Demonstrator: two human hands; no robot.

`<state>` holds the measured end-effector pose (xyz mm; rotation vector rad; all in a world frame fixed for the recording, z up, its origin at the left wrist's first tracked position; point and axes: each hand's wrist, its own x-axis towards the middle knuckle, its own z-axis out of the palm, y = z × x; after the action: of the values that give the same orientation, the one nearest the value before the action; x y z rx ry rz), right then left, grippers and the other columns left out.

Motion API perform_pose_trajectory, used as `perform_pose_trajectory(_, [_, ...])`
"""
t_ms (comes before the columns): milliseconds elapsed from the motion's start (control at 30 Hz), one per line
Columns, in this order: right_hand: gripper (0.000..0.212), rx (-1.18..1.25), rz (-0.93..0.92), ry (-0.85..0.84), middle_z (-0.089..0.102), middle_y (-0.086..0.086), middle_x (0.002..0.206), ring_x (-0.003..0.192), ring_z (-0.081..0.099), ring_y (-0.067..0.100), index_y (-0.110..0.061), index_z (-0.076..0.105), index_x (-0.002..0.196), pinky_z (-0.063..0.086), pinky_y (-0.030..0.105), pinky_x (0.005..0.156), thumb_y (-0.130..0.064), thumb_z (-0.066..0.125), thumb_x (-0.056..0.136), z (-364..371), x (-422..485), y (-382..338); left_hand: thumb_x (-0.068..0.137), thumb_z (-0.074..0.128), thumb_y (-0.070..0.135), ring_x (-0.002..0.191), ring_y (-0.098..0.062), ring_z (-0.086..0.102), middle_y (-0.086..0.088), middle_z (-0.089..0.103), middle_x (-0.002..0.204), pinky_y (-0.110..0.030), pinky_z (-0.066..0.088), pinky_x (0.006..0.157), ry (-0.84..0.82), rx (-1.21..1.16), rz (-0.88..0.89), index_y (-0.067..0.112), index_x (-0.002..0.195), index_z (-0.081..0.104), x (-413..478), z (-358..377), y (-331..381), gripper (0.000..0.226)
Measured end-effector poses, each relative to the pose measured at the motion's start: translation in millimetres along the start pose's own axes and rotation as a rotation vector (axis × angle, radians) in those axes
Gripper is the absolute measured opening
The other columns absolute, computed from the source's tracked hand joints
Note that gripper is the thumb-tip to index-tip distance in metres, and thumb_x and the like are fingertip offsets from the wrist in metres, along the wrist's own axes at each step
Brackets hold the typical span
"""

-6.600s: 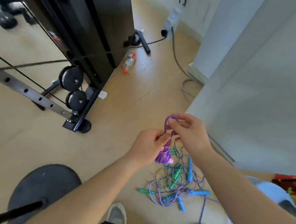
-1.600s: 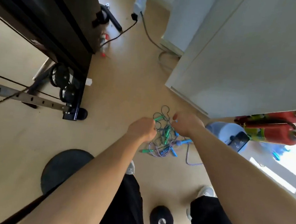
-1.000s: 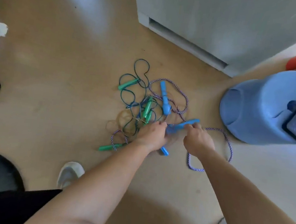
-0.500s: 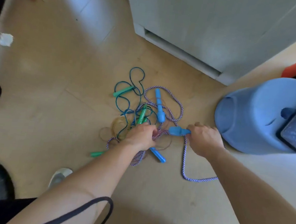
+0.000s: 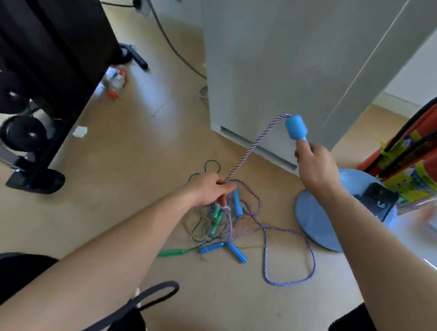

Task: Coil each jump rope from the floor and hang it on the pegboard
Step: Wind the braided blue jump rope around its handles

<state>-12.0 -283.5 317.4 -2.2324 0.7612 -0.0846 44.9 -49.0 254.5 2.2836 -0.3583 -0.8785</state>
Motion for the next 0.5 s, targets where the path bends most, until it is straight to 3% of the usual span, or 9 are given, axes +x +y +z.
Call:
perform_pose_trajectory(167, [0.047, -0.162, 0.068, -0.076, 0.068, 0.013, 0.088, 0.082, 0.064, 0.035, -0.010, 0.065, 0.096, 0.051, 0.039, 0.075, -0.049, 0.039, 0.092, -31, -24, -24, 0.106, 0.039, 0.035, 0.065, -0.021, 0.058, 0.000, 0.058, 0.065, -0.040, 0.050, 0.075, 0.103, -0.033, 0.038, 0.021, 0.077, 0.058, -47, -41, -4, 0.038])
perform_pose_trajectory(267, [0.038, -0.176, 0.050, -0.194, 0.062, 0.007, 0.076, 0.062, 0.061, 0.029, -0.008, 0.061, 0.093, 0.053, 0.035, 0.063, -0.045, 0.051, 0.091, -22, -45, -41, 0.104, 0.042, 0.038, 0.060, -0.018, 0.048, 0.000, 0.045, 0.062, -0.041, 0.051, 0.063, 0.162, 0.016, 0.138, 0.023, 0.074, 0.060, -62, -56, 20, 0.038])
perform_pose_trajectory(400, [0.041, 0.185, 0.150, -0.435, 0.050, 0.002, 0.077, 0.053, 0.043, 0.016, -0.009, 0.066, 0.098, 0.047, 0.025, 0.049, -0.049, 0.065, 0.088, 7, -65, -63, 0.102, 0.045, 0.045, 0.056, -0.016, 0.044, -0.001, 0.052, 0.067, -0.032, 0.040, 0.059, 0.107, 0.189, 0.216, 0.022, 0.082, 0.066, -65, -57, 42, 0.037])
perform_pose_trajectory(500, [0.037, 0.394, 0.167, -0.503, 0.051, -0.002, 0.069, 0.047, 0.039, 0.012, -0.011, 0.067, 0.086, 0.041, 0.022, 0.045, -0.048, 0.069, 0.087, 31, -62, -69, 0.102, 0.047, 0.043, 0.060, -0.010, 0.053, 0.009, 0.059, 0.069, -0.028, 0.041, 0.058, 0.046, 0.248, 0.232, 0.029, 0.074, 0.061, -53, -49, 42, 0.034])
